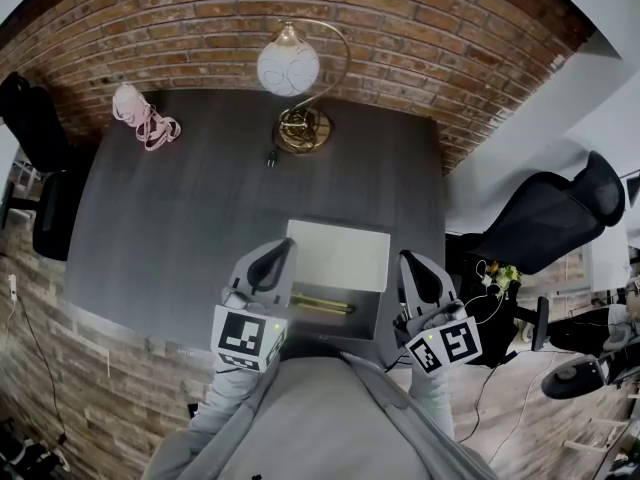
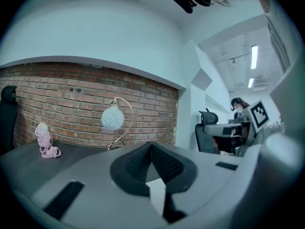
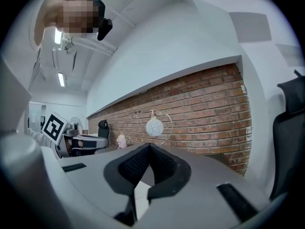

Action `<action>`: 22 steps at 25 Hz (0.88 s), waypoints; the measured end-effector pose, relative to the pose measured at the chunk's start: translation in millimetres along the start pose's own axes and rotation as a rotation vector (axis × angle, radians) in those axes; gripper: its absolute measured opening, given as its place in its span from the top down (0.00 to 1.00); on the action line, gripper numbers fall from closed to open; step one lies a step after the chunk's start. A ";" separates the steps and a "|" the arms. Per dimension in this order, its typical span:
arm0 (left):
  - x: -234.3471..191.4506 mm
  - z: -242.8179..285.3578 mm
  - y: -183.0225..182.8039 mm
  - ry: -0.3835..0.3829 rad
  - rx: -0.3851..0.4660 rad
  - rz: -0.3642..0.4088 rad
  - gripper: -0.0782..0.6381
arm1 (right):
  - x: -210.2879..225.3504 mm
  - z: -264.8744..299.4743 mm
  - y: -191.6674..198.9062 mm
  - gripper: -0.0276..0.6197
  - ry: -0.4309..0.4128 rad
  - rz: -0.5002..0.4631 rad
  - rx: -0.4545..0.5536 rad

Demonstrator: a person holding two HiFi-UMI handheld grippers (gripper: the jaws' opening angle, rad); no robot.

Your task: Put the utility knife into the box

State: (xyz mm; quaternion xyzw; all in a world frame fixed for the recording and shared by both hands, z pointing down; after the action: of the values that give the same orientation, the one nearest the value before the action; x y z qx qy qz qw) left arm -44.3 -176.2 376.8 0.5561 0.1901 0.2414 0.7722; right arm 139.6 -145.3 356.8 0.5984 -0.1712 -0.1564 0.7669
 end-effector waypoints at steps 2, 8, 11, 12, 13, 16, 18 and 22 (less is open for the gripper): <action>-0.7 -0.5 0.0 -0.003 0.001 -0.003 0.86 | -0.9 0.4 -0.4 0.93 -0.002 -0.004 -0.002; -2.2 -1.3 -0.2 -0.003 0.006 -0.005 0.86 | -4.0 2.1 -0.2 0.93 -0.002 -0.012 -0.009; -2.9 -1.8 0.5 -0.008 0.003 -0.009 0.86 | -5.1 2.4 -0.7 0.93 -0.001 -0.015 -0.009; -2.8 -1.7 0.9 -0.007 0.001 -0.009 0.86 | -5.0 2.4 -0.6 0.93 -0.001 -0.016 -0.009; -2.5 -1.6 1.2 -0.006 -0.001 -0.008 0.86 | -4.9 2.3 -0.5 0.93 -0.001 -0.017 -0.009; -1.9 -1.2 2.1 -0.006 0.000 -0.007 0.86 | -5.3 2.5 0.4 0.93 -0.002 -0.020 -0.012; -1.9 -1.3 2.1 -0.006 -0.001 -0.008 0.86 | -5.8 2.7 0.6 0.93 -0.004 -0.018 -0.012; -2.6 -1.9 2.9 -0.012 -0.001 -0.013 0.86 | -6.9 3.4 2.0 0.93 -0.008 -0.015 -0.018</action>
State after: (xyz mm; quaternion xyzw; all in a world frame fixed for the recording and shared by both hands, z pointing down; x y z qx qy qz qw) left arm -47.9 -175.5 379.0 0.5557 0.1889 0.2330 0.7754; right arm 132.0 -144.7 359.0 0.5918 -0.1686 -0.1661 0.7705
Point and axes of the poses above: the fingertips, and each gripper's own axes: z forward along the fingers, x to its right, y out of its underside, the point moved 1 cm from there along -z, backward along the fingers, and after that the axes turned 9 degrees about -x, right-handed, at the moved point
